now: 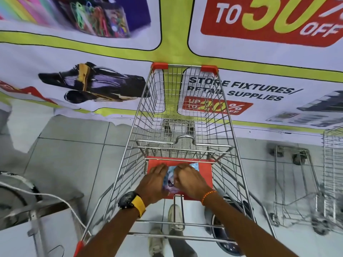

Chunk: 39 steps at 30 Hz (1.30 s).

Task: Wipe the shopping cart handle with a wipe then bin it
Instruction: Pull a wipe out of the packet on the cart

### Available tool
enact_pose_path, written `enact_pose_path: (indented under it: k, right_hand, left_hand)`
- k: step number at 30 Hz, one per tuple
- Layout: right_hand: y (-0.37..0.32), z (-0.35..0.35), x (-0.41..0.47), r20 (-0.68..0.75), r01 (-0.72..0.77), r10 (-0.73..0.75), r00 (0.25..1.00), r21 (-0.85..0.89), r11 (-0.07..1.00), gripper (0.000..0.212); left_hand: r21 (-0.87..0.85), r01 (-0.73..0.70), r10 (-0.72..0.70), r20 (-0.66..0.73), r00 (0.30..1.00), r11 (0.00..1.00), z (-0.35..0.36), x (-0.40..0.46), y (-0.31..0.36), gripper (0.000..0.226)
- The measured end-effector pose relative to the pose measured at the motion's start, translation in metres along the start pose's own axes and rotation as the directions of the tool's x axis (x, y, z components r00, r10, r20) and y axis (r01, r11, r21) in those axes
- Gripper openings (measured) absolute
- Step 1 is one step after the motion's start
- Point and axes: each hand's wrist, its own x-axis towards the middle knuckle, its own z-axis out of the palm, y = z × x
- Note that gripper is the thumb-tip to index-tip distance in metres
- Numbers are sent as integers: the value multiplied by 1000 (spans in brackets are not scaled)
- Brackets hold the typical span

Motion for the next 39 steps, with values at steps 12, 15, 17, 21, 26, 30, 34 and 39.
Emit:
enact_pose_path:
  k: [12,15,17,21,26,30,34,39]
  right_hand:
    - [6,-17,-32,-186,-78,268,945,669,739,17]
    - [1,-20,-37,-216,-52,395,893,823,566,16]
    - [-2,-23,-41,-237,-11,420,876,861,508,18]
    - [-2,-28,-49,-235,5,455,859,892,452,25]
    - [-12,-38,-58,-147,-7,487,861,954,300,42]
    - [-31,-46,-68,-43,-38,505,862,988,149,41]
    - [-55,-56,-79,-50,-2,514,856,995,100,35]
    - [-89,-63,-98,-47,22,551,833,998,53,25]
  left_hand:
    - [-7,13,-13,1,1000,1000,4,3,-2,95]
    - [-9,-11,11,-11,1000,1000,5,3,-3,96]
    - [-35,-37,36,-25,999,999,4,2,-3,96]
    - [-91,-53,52,-6,999,994,4,0,-7,103]
    - [-196,-47,49,4,999,979,-6,-8,-5,110]
    - [-535,-79,89,-6,996,841,-32,-36,13,88]
    - [-680,-86,78,-42,996,728,-52,-75,29,55]
    - [-910,-14,-25,-27,999,415,-77,-127,43,24]
